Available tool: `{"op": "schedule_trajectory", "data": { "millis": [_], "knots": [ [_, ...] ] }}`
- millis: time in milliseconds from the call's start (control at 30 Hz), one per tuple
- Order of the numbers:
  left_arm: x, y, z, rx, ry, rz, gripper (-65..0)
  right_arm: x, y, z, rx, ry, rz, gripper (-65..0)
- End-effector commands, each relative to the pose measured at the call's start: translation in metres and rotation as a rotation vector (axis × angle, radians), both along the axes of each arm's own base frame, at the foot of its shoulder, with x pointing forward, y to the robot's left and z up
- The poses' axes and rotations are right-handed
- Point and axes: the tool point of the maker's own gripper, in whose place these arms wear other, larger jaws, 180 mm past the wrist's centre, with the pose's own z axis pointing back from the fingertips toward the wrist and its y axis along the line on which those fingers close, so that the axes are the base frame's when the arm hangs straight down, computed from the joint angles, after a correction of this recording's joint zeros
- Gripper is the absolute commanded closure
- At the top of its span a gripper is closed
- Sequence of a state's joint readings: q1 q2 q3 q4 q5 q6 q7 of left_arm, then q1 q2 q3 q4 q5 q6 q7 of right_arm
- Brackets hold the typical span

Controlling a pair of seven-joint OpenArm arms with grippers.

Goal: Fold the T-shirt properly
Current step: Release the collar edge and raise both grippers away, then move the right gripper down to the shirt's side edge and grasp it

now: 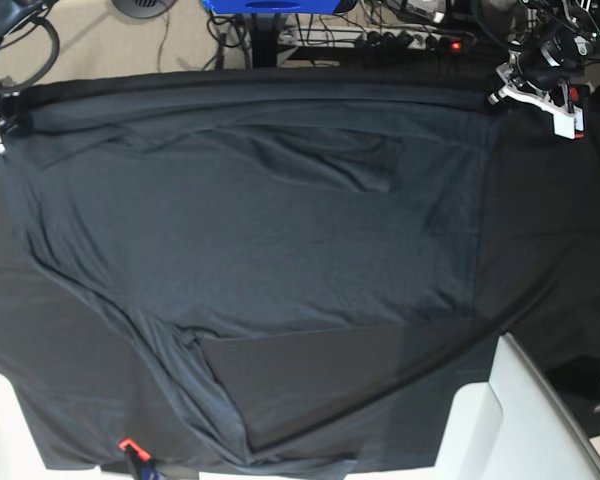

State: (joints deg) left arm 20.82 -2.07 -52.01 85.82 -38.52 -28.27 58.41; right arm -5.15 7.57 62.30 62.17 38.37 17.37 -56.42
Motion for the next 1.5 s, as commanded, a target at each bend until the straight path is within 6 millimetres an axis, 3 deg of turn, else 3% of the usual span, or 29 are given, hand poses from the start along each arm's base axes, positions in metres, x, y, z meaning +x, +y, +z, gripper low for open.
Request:
{"op": "schedule_trajectory", "data": {
  "millis": [0, 33, 67, 200, 333, 433, 500, 767, 833, 933, 1000, 1167, 1267, 1467],
  "knots": [
    [0.003, 0.007, 0.006, 0.022, -0.020, 0.016, 0.0, -0.001, -0.015, 0.006, -0.045, 0.003, -0.007, -12.0],
    [0.002, 0.006, 0.005, 0.019, -0.019, 0.018, 0.0, -0.001, -0.015, 0.006, -0.045, 0.003, -0.007, -17.1],
    [0.002, 0.006, 0.005, 0.019, -0.018, 0.019, -4.3, -0.001, -0.015, 0.006, -0.045, 0.003, -0.007, -21.3],
    [-0.002, 0.006, 0.000, 0.006, -0.006, 0.032, -28.3, 0.000, -0.016, 0.007, -0.045, -0.001, -0.011, -36.0],
    [-0.003, 0.006, -0.003, -0.004, -0.002, 0.038, -48.2, -0.004, -0.021, 0.008, -0.048, -0.005, -0.038, -37.8],
    [-0.002, 0.007, -0.002, 0.001, -0.006, 0.039, -56.9, -0.010, -0.028, 0.010, -0.051, -0.010, -0.074, -37.8],
    [-0.001, 0.012, 0.003, 0.012, -0.021, 0.051, -58.6, -0.010, -0.030, 0.011, -0.057, -0.011, -0.076, -37.8],
    [0.000, 0.076, 0.045, 0.176, -0.122, 0.157, -58.9, 0.002, -0.062, 0.048, -0.228, -0.073, -0.074, -38.0],
    [0.002, 0.100, 0.062, 0.231, -0.145, 0.178, -58.9, 0.007, -0.073, 0.059, -0.265, -0.087, -0.074, -38.0],
    [0.006, 0.130, 0.083, 0.295, -0.172, 0.201, -58.9, 0.023, -0.096, 0.076, -0.296, -0.108, -0.109, -38.1],
    [0.019, 0.140, 0.097, 0.330, -0.189, 0.165, -58.9, 0.053, -0.099, 0.085, -0.312, -0.131, -0.032, -38.1],
    [0.054, 0.129, 0.106, 0.349, -0.205, 0.031, -58.7, 0.143, -0.082, 0.104, -0.416, -0.212, 0.267, -38.0],
    [0.066, 0.115, 0.101, 0.328, -0.210, -0.011, -58.6, 0.185, -0.063, 0.098, -0.472, -0.233, 0.411, -38.0],
    [0.070, 0.103, 0.094, 0.308, -0.207, -0.040, -58.6, 0.218, -0.034, 0.070, -0.547, -0.201, 0.599, -38.3]
  ]
}}
